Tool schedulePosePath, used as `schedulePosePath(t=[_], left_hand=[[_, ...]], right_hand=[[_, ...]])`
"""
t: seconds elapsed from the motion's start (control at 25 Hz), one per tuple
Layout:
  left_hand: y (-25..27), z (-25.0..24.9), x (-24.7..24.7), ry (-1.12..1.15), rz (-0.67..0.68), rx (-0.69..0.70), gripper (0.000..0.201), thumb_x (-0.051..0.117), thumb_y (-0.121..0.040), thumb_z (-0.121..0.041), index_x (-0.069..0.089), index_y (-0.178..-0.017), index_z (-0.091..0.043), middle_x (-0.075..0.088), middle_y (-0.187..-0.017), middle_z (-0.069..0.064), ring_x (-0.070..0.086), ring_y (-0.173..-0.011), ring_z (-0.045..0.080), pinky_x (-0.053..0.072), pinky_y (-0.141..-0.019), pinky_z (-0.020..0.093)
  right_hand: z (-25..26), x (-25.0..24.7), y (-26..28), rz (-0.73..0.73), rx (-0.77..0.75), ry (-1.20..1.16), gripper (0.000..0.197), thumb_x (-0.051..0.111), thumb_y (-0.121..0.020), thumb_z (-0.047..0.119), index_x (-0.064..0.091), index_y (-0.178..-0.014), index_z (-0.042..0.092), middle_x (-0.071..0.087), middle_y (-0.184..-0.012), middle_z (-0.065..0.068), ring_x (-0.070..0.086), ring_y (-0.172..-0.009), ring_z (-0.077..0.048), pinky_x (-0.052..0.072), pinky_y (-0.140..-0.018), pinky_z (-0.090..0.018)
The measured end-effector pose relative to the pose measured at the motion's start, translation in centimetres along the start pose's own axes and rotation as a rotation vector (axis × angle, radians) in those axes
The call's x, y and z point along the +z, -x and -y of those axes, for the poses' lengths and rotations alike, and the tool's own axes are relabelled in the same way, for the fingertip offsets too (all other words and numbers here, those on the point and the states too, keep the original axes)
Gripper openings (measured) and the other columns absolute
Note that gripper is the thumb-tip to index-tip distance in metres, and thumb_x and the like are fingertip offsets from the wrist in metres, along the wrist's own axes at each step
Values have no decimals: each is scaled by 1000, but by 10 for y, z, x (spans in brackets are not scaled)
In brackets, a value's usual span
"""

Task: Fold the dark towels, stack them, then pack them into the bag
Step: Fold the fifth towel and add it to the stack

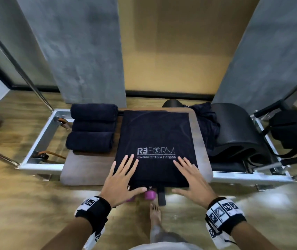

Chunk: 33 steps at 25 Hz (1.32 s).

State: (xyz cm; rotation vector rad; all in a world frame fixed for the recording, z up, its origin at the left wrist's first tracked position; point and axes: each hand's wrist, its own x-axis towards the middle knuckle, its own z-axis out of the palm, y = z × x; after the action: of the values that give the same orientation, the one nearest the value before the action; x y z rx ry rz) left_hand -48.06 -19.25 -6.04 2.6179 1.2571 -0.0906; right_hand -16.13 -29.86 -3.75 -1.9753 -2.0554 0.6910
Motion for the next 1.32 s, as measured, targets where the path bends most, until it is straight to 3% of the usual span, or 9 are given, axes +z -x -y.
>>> schedulePosePath(t=[0.12, 0.28, 0.4, 0.52, 0.6, 0.72, 1.04, 1.2, 1.32], left_hand=[[16, 10, -1, -30, 20, 27, 98, 57, -103, -46, -18, -165, -35, -28, -171, -12, -25, -159, 13, 5, -133, 48], [25, 18, -9, 90, -28, 70, 78, 57, -106, -12, 16, -168, -33, -5, -175, -15, -12, -160, 5, 1, -132, 33], [28, 20, -18, 298, -118, 17, 42, 55, -108, -11, 60, -148, -24, 35, -166, -14, 18, -157, 1, 8, -133, 34], [26, 17, -36, 570, -229, -154, 15, 70, -102, -23, 81, -111, -25, 76, -128, -6, 62, -131, 11, 40, -121, 45], [19, 16, -54, 744, -324, -229, 15, 79, -93, -38, 80, -84, -26, 79, -87, -8, 72, -91, 6, 57, -91, 43], [0, 17, -82, 883, -473, -244, 45, 86, -83, -50, 67, -65, -13, 67, -62, -2, 61, -63, 7, 50, -63, 34], [-114, 18, -119, 934, -567, -389, 18, 75, -98, -22, 70, -81, -20, 73, -81, -3, 68, -80, 8, 47, -74, 28], [-171, 24, -106, 884, -495, -544, 21, 72, -100, -19, 67, -84, -7, 71, -82, 8, 67, -91, 31, 50, -81, 40], [-196, 21, -96, 862, -426, -626, 16, 67, -102, -14, 69, -114, -5, 71, -109, 12, 62, -117, 36, 49, -103, 45]], right_hand=[[-1, 10, 16, 8, -12, 232, 113, 69, -86, 4, -6, -165, 36, -23, -170, 15, -21, -156, -6, -5, -130, -33], [-6, 1, 22, -33, -29, 0, 90, 50, -87, -16, 32, -161, 34, 9, -171, 18, 0, -158, -2, -1, -127, -20], [-7, -10, 24, -76, 37, -221, 54, 52, -99, -9, 67, -137, 26, 48, -155, 17, 31, -150, 2, 22, -118, -11], [-9, -32, 25, -146, 118, -349, 30, 70, -96, 3, 77, -104, 32, 78, -111, 11, 67, -112, -3, 49, -101, -23], [-12, -49, 21, -172, 151, -412, 18, 81, -90, 14, 77, -89, 32, 78, -91, 12, 72, -94, -4, 53, -89, -26], [-16, -73, 5, -236, 237, -789, 5, 85, -85, 16, 83, -89, 12, 81, -89, -6, 78, -91, -24, 60, -80, -35], [-51, -118, -89, -425, 390, -1044, 7, 71, -97, 9, 78, -99, 7, 81, -93, -9, 77, -84, -17, 59, -61, -26], [-77, -120, -138, -400, 513, -1008, 5, 73, -95, 8, 77, -96, 4, 80, -93, -15, 76, -75, -19, 59, -62, -33], [-95, -112, -159, -455, 590, -974, 9, 75, -91, 1, 74, -100, 0, 76, -92, -17, 72, -74, -19, 58, -61, -28]])
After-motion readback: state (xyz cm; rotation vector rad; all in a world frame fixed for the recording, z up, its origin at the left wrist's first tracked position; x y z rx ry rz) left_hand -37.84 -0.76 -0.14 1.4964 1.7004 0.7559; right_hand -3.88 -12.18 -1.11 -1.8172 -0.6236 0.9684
